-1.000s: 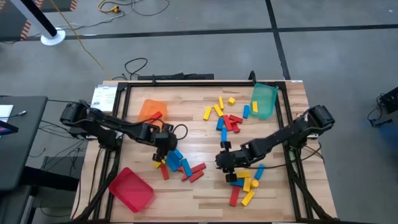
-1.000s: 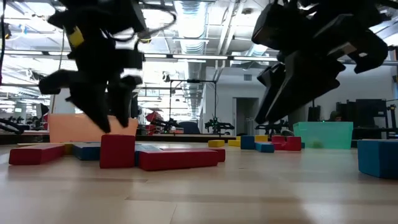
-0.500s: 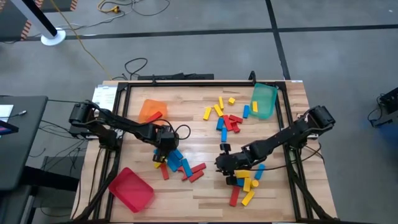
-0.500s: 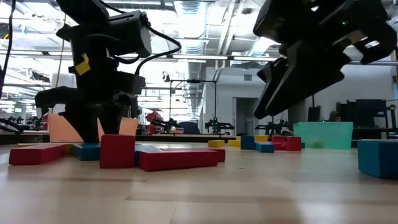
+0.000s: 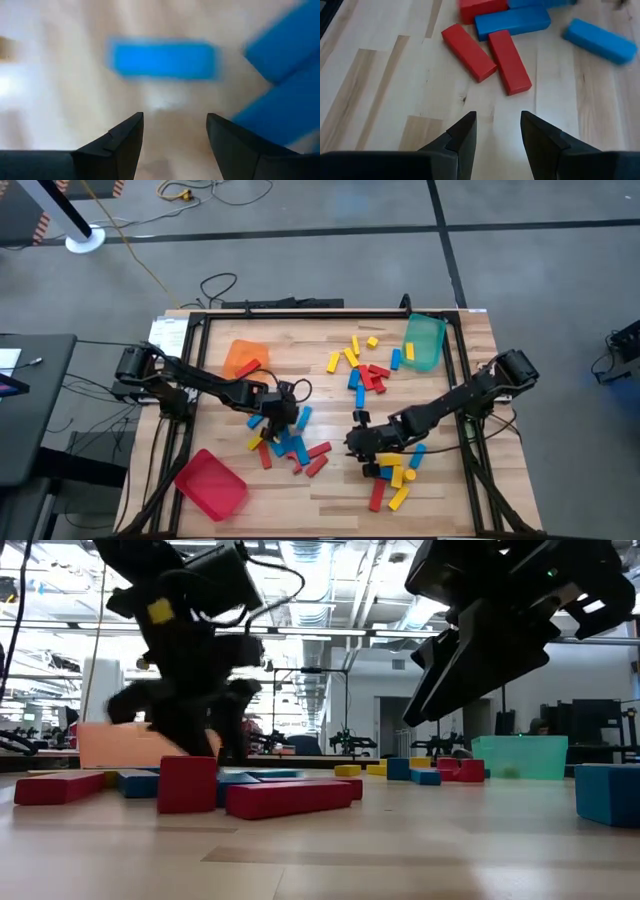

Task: Sort blocks
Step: Put the blue wooden block into the red bin

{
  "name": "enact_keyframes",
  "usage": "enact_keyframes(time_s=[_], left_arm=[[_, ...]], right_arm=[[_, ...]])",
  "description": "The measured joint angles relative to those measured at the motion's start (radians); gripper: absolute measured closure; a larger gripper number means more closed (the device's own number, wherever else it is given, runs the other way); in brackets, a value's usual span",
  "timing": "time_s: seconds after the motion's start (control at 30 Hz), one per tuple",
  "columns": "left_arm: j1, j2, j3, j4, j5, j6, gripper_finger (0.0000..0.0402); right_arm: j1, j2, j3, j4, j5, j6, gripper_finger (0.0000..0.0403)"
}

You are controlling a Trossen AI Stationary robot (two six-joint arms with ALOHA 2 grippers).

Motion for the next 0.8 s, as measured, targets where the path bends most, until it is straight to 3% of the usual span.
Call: enact_keyframes(time_s=[0.23,0.43,0.8], left_arm=[[0.001,0.086,0.052,-0.058,0.019,-0.002,0.0189],[0.003,0.084,0.114,-0.094,-0.002,-0.035,0.0189],[0.047,0.081,0.216,-0.051,0.045,-0.342,0.0189]], right_arm=[[0.0,0.0,0.0,0.006,0.0,0.001,0.0235],[-0.006,0.0,0.0,0.019,0.0,-0.015,0.0235],[-0.047,0.0,0.0,0.007,0.004,-0.024,0.0235]])
